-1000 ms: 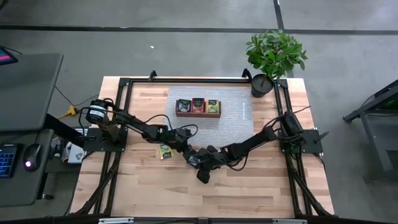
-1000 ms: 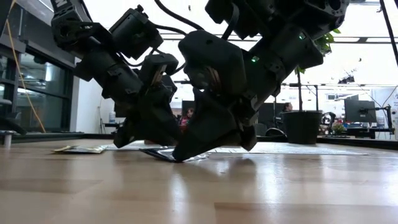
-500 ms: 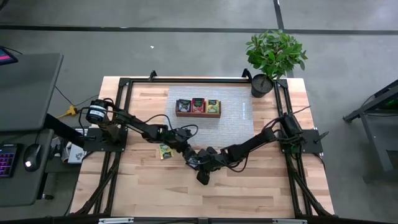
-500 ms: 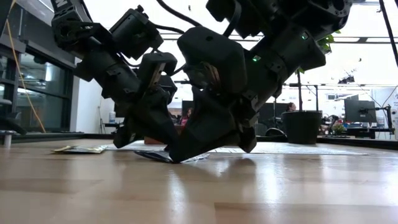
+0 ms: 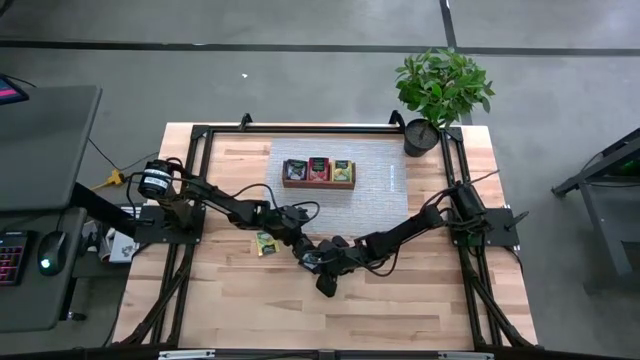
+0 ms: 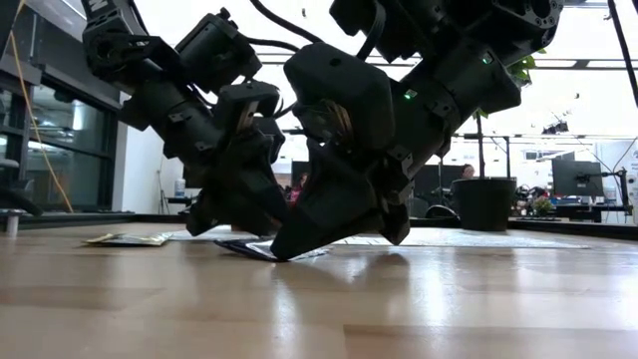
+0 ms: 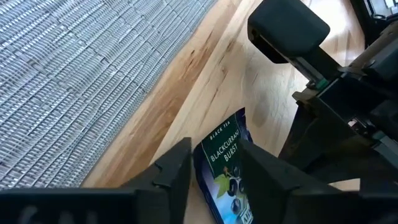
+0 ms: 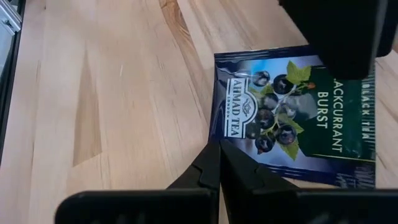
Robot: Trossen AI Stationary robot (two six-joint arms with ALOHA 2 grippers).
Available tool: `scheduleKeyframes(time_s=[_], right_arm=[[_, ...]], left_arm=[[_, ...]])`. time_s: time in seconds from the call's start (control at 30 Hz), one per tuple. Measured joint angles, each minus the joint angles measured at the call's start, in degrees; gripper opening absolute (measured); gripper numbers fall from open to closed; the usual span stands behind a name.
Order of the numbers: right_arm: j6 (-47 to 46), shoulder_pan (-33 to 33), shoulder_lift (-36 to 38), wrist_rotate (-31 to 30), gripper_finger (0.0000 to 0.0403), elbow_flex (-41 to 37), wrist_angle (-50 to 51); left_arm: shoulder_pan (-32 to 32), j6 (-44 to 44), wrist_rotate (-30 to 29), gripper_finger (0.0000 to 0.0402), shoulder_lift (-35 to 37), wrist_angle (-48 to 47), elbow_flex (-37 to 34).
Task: Pick & Place Tea
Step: Put the purple tea bag into the left section of the wooden organizer
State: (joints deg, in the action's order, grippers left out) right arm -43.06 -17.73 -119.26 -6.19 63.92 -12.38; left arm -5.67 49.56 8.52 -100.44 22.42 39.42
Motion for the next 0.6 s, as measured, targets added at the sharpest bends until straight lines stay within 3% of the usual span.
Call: scheduleKeyframes(time_s=[0.23, 0.6], right_arm=[[0.03, 0.1, 0.0, -0.38, 0.0, 0.0, 0.0], [0.96, 0.8, -0.08, -0.64, 0.0, -0.03, -1.32]], left_arm=[[0.01, 0.01, 1.37, 0.0172, 0.02, -0.31, 0.02], [-0.11, 0.85, 1.66, 0.0174, 0.04, -0.31, 0.02]])
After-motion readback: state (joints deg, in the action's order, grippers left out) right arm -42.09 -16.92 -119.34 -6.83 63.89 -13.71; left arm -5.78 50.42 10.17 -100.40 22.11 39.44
